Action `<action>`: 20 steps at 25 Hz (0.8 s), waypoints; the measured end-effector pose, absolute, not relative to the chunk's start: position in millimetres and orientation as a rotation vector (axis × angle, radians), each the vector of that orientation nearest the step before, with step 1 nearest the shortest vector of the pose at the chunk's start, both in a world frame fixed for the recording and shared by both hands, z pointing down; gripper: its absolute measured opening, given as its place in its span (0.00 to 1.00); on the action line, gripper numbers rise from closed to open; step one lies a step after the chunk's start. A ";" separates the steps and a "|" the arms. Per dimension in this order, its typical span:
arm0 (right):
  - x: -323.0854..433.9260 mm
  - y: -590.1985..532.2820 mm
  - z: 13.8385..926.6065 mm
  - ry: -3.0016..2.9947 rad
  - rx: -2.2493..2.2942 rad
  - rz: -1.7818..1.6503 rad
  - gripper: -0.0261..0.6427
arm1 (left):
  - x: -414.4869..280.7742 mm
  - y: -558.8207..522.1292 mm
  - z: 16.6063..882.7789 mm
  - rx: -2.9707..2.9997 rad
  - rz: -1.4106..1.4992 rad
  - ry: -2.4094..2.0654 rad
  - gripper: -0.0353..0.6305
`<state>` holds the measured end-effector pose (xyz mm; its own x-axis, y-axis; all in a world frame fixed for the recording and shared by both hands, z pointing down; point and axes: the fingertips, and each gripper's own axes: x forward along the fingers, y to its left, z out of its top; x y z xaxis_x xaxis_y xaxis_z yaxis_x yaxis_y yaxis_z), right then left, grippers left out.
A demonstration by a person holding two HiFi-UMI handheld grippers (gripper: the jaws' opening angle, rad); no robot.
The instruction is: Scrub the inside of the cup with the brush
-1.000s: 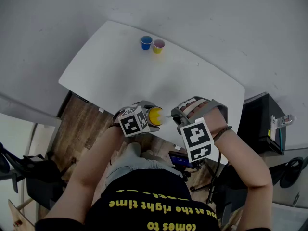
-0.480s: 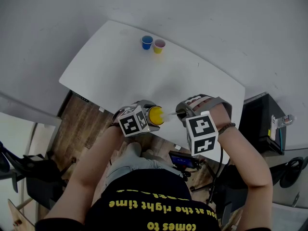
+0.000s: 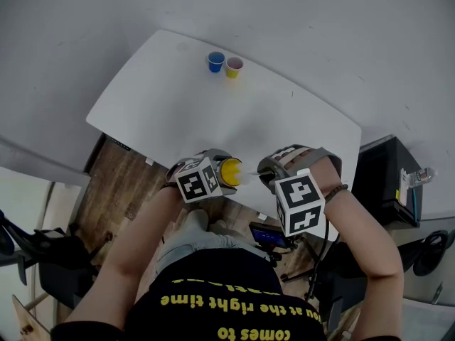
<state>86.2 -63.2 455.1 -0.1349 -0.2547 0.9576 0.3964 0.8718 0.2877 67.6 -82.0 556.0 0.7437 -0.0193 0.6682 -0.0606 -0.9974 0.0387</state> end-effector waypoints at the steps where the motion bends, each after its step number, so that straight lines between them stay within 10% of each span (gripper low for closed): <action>1: 85.5 -63.8 454.6 -1.614 -0.109 -0.566 0.11 | 68.1 -82.3 555.6 2.881 1.101 -0.065 0.67; 20: 95.0 -82.1 458.1 -1.619 -0.019 -0.480 0.11 | 63.6 -91.6 548.2 2.895 1.085 -0.102 0.67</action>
<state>95.0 -82.1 458.1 -0.1180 -0.2705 0.9555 0.2941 0.9095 0.2938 63.6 -91.6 548.2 0.7519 -0.0451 0.6578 -0.0786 -0.9967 0.0215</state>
